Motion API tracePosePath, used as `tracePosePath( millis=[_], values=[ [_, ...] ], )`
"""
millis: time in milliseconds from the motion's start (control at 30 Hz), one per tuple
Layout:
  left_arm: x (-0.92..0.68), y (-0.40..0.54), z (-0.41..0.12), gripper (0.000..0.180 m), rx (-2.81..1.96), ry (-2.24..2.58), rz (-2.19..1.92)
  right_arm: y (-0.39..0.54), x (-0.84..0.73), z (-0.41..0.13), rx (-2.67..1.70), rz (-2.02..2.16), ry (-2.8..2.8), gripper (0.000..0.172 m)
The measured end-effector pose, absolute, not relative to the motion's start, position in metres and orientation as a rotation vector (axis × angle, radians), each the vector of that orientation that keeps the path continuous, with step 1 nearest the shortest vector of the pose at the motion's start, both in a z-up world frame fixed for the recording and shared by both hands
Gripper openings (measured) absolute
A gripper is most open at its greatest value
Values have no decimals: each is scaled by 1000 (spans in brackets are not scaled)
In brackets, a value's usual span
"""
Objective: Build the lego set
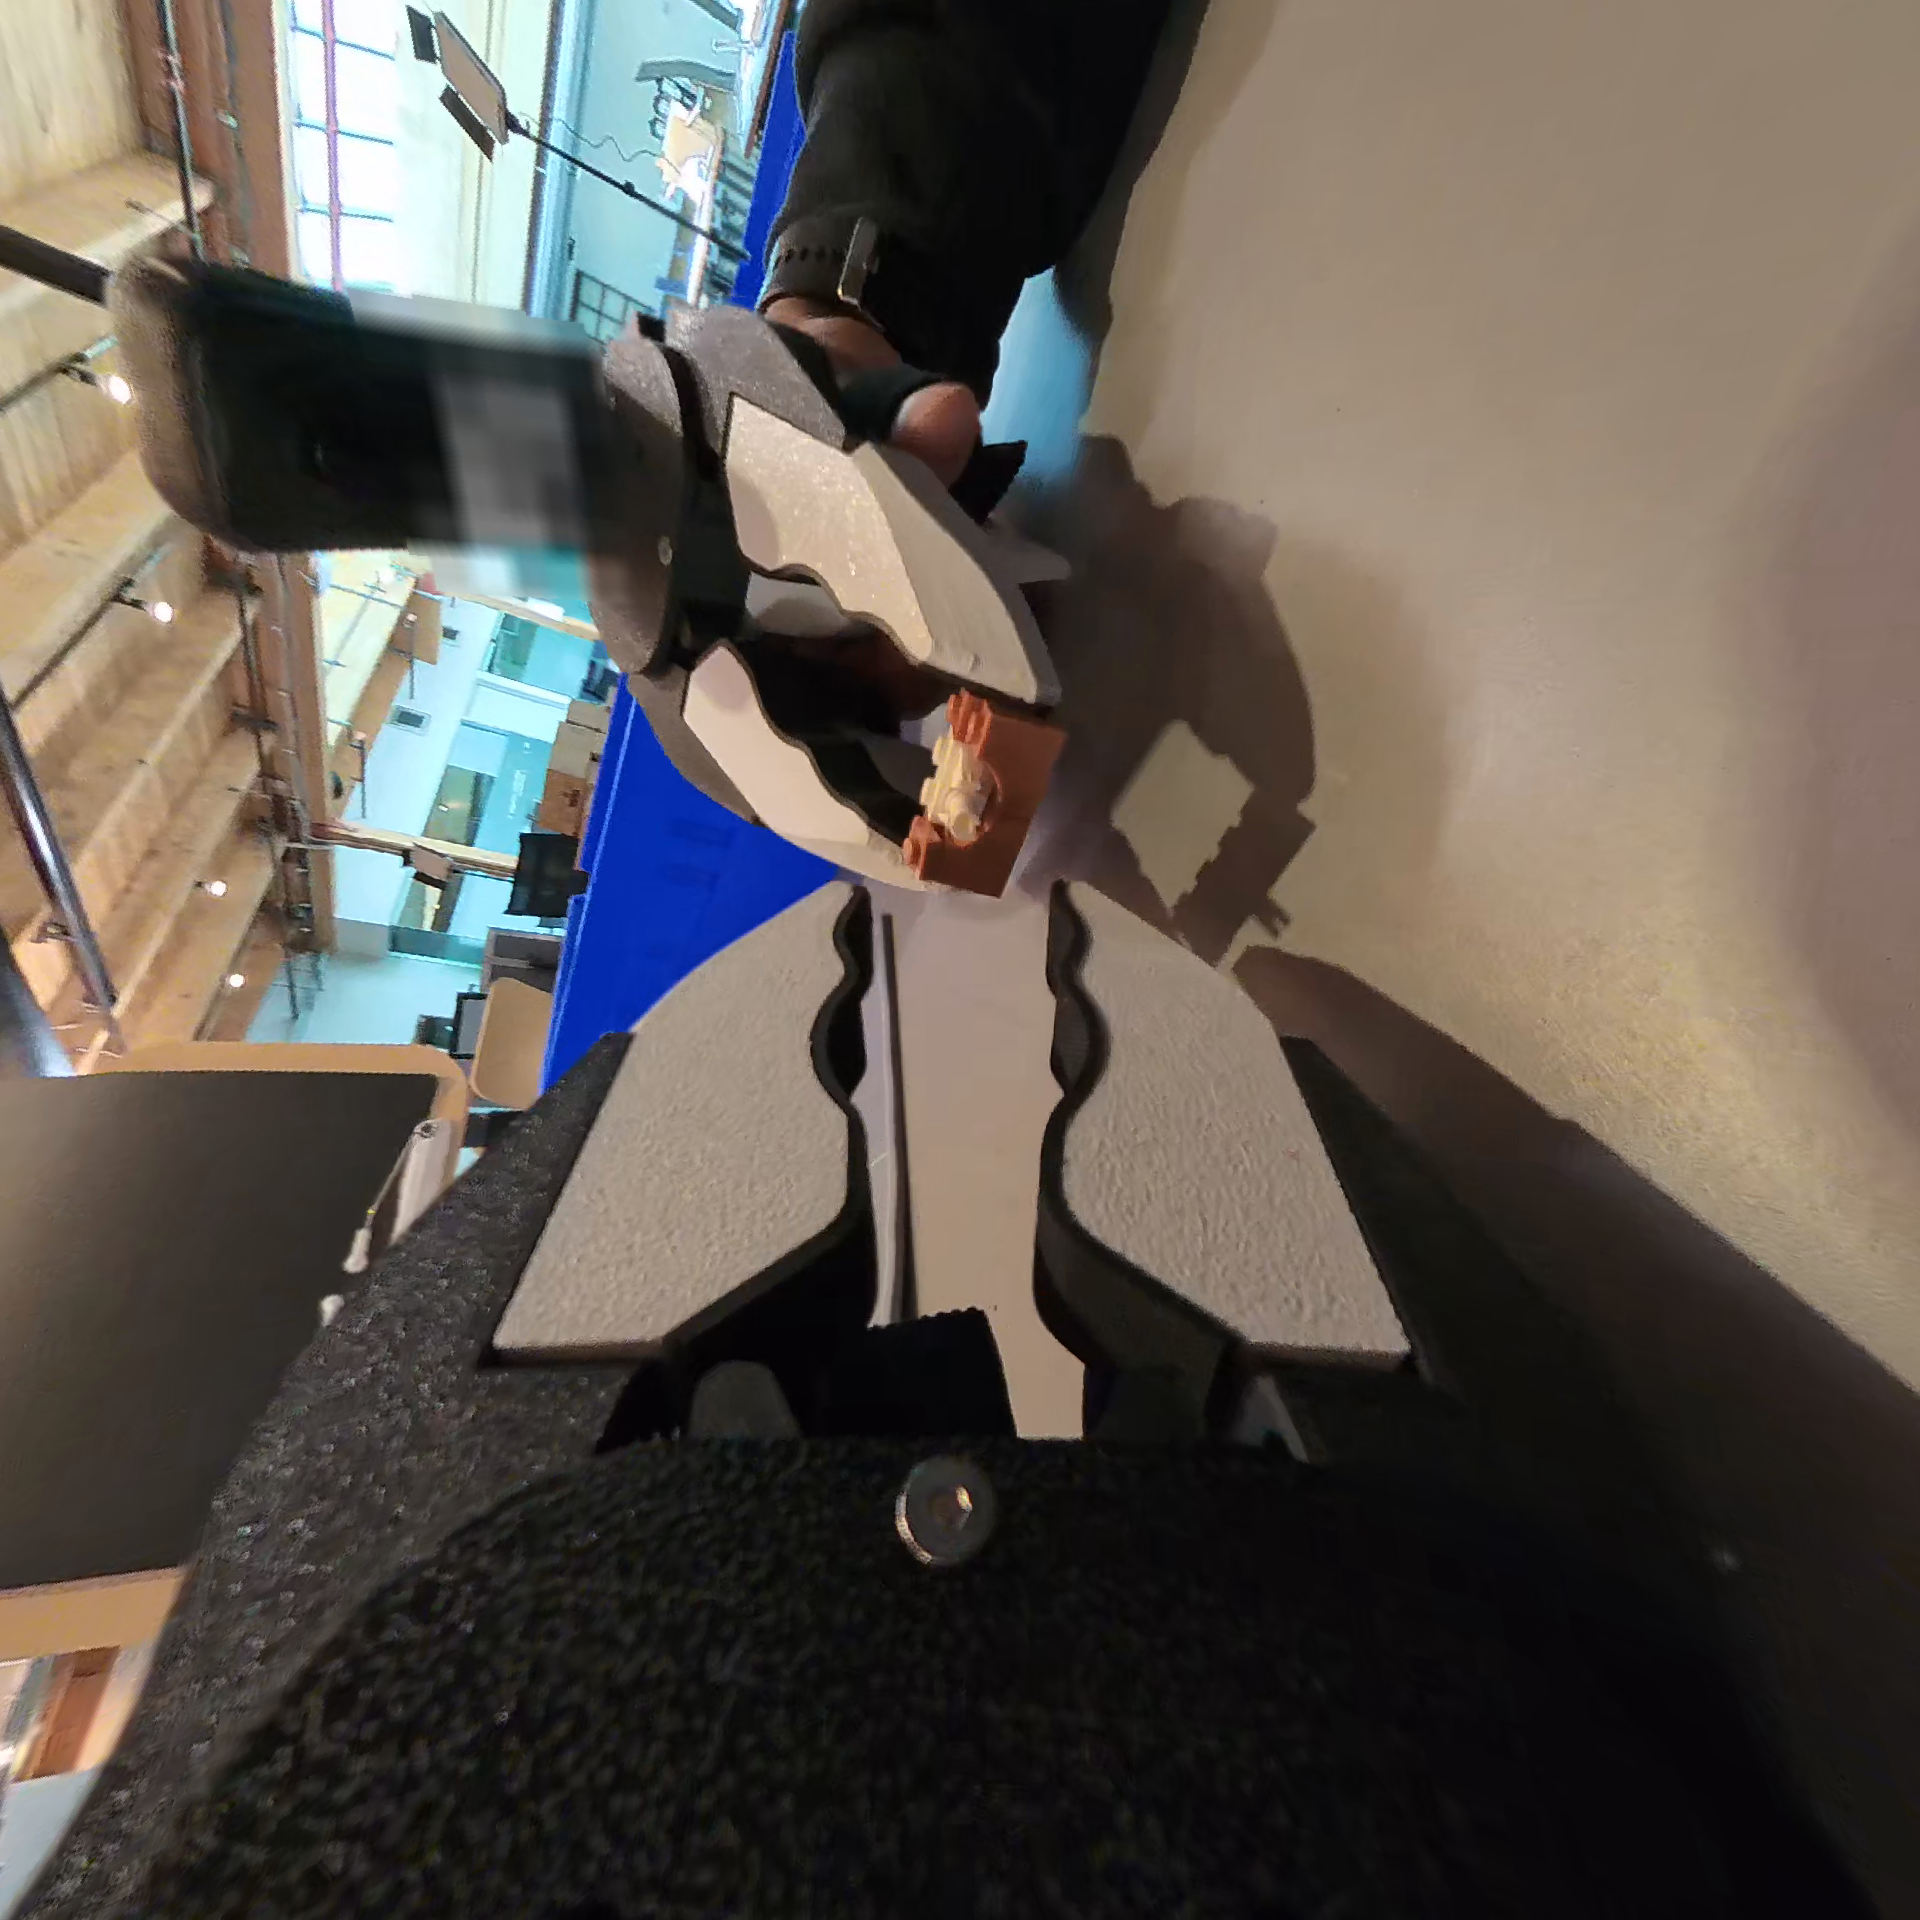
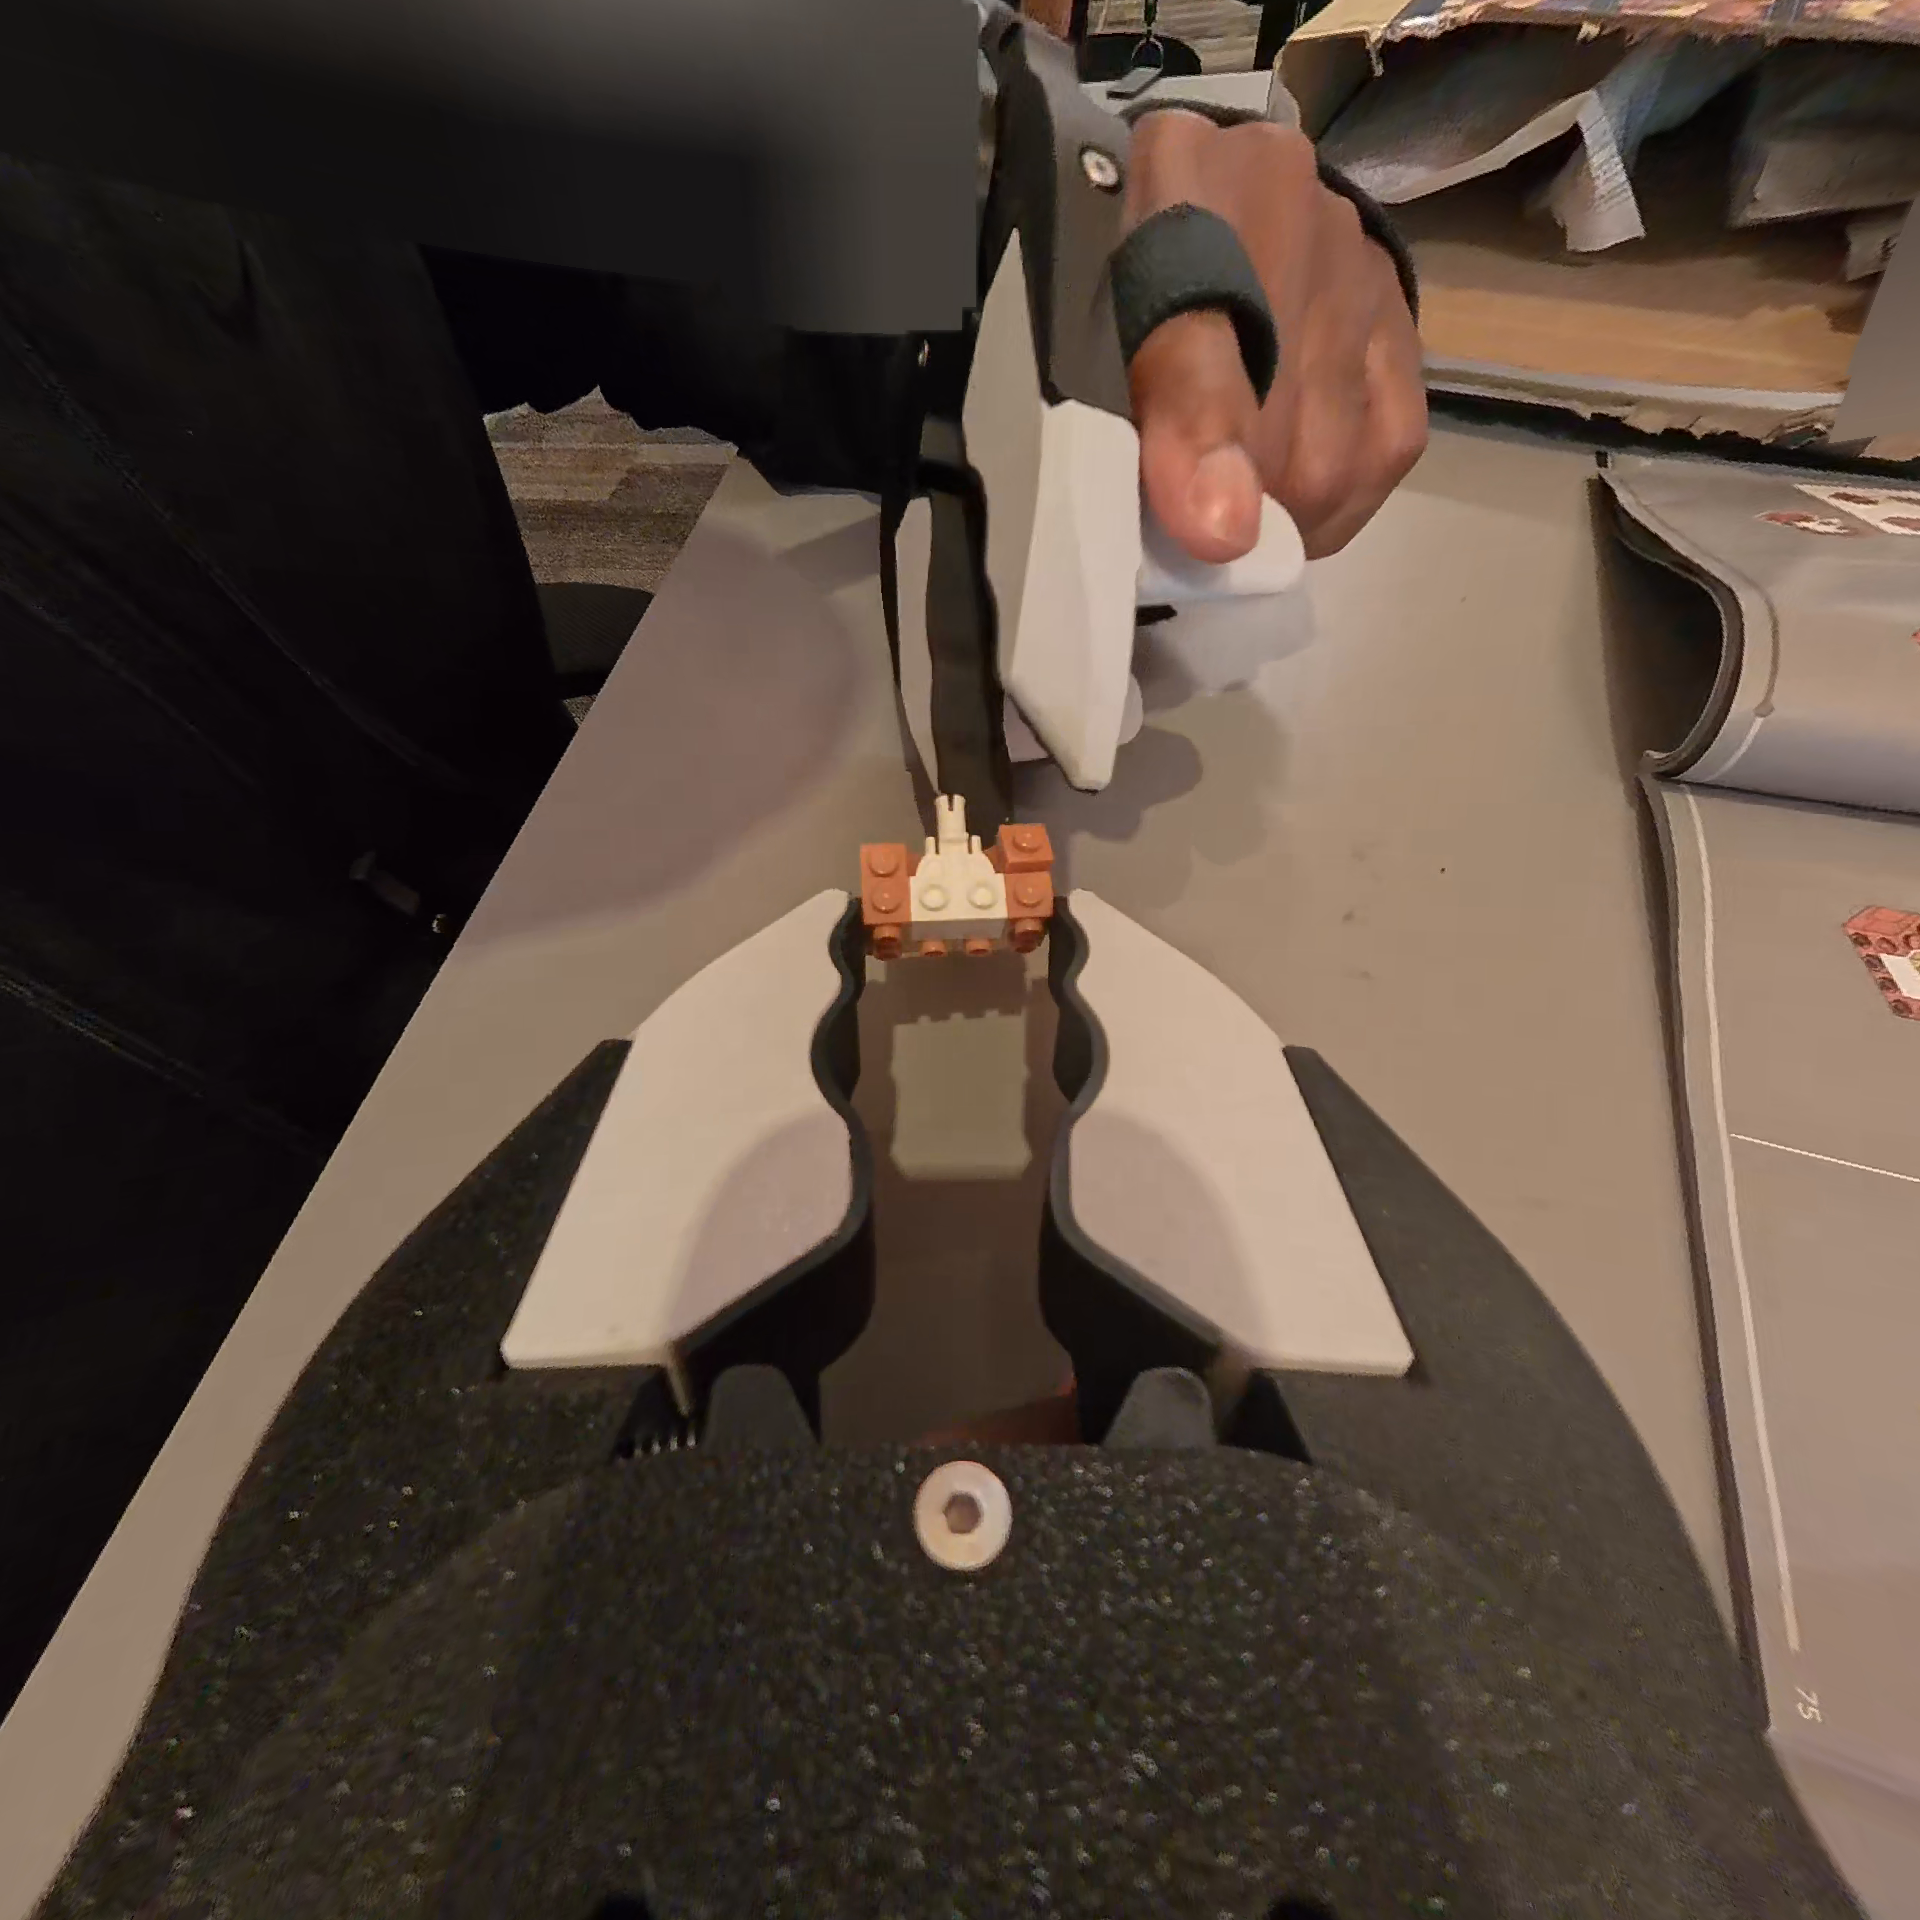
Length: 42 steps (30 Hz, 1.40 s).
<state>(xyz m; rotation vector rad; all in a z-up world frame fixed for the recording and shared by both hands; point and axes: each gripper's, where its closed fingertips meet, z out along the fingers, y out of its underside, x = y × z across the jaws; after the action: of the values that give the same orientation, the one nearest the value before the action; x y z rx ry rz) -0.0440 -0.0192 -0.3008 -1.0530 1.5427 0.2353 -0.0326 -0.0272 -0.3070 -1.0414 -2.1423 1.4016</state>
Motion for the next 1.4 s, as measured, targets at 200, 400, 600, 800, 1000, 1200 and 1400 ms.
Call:
tracePosePath(
  millis=[200, 400, 600, 800, 1000, 1200, 1400],
  values=[
    [-38, -18, -299, 33, -967, 1558, 356, -26, -33, -307, -1056, 1399, -2135, 34],
    [-37, -13, -303, 29, -923, 1561, 444, -26, -34, -305, -1056, 1407, -2128, 34],
    [-36, -11, -299, 20, -896, 1544, 494, -28, -34, -303, -1062, 1412, -2120, 34],
    [-38, -9, -298, 19, -900, 1547, 530, -26, -36, -302, -1086, 1417, -2103, 34],
    [-38, -9, -296, 19, -918, 1533, 517, -27, -37, -299, -1086, 1437, -2084, 34],
    [-38, -11, -294, 18, -934, 1524, 508, -29, -37, -296, -1079, 1462, -2072, 34],
    [-37, -13, -295, 19, -944, 1551, 509, -32, -37, -296, -1064, 1453, -2088, 34]
  ],
)
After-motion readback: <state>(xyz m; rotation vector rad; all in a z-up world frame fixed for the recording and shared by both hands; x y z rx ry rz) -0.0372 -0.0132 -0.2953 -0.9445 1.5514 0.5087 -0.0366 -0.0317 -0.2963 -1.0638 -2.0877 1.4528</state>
